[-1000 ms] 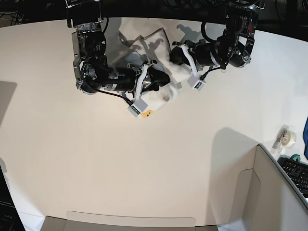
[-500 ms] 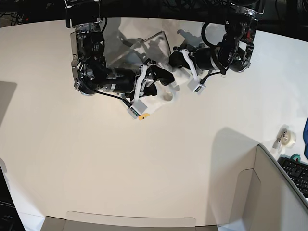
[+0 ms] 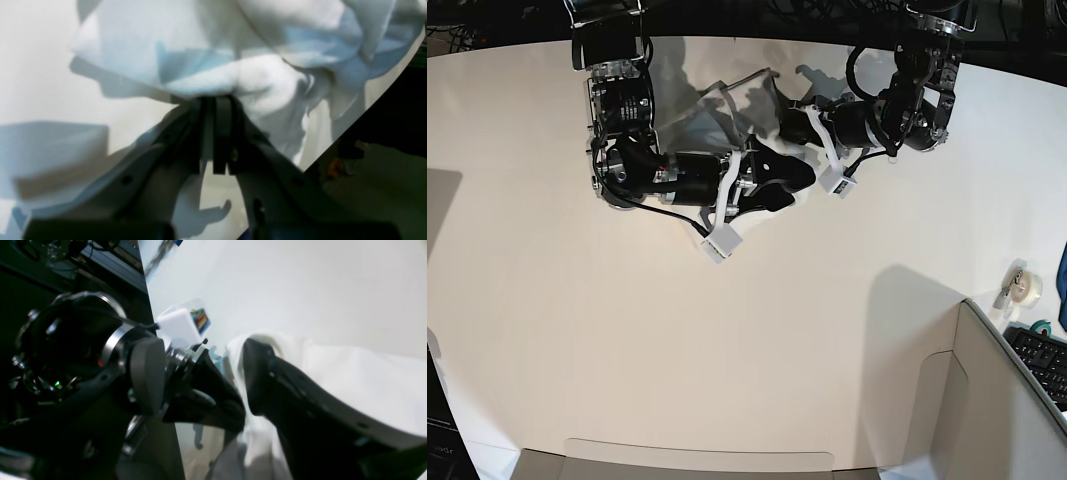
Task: Layout the t-shirt on the table in an organized manner, then fold the t-shirt properly
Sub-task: 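Fold the remaining end over the bundle with the right gripper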
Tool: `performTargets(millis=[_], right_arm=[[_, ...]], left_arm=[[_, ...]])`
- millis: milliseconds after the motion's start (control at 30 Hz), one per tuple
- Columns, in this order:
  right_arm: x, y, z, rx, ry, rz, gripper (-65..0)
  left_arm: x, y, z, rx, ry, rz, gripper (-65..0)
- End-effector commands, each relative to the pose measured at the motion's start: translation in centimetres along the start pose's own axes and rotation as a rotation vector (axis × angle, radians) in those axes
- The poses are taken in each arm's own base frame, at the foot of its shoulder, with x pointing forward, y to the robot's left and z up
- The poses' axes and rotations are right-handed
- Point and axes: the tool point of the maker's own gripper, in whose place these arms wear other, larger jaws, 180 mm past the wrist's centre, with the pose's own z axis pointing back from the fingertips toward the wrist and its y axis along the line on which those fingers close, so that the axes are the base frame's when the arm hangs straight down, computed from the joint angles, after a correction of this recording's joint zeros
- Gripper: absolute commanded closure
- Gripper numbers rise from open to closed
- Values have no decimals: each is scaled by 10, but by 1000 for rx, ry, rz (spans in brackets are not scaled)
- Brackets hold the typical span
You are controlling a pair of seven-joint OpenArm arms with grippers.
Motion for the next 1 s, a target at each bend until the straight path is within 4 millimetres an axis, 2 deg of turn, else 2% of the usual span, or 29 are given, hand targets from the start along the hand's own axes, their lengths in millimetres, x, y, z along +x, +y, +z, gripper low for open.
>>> performTargets(millis=[0,67,233,300,333,467,500,633,733,900,967], right_arm=[[32,1,9,8,-77,49,-368],[50,-18,30,-58,-132,52,-367],[83,-63,106,-237,-295,31,-364],[87,-73,127,-286,-326,27,-328],[86,-77,135,-306,-327,24,-285],[59,-81,133,-318,-287,-20,-29],[51,-79,126,-305,-263,-28,0],[35,-55,101,-271,-174,37,0],[25,-44,90,-304,-93,116,0],[12,-43,86,-396,18,212,0],[7,-46,90,-437,66,251,0]], left_arm=[[10,1,4,7,-33,-16,-37],[11,4,5,14,-40,-18,-37],[10,5,6,17,-37,-18,-37],[10,5,6,17,-37,-18,-37],[10,6,6,18,-36,-18,-37],[10,6,6,18,-36,-18,-36],[10,5,6,17,-37,-18,-35],[9,5,5,16,-36,-15,-35],[5,10,2,19,-23,5,-35],[7,15,0,26,-46,22,-35],[6,16,0,28,-49,26,-35]])
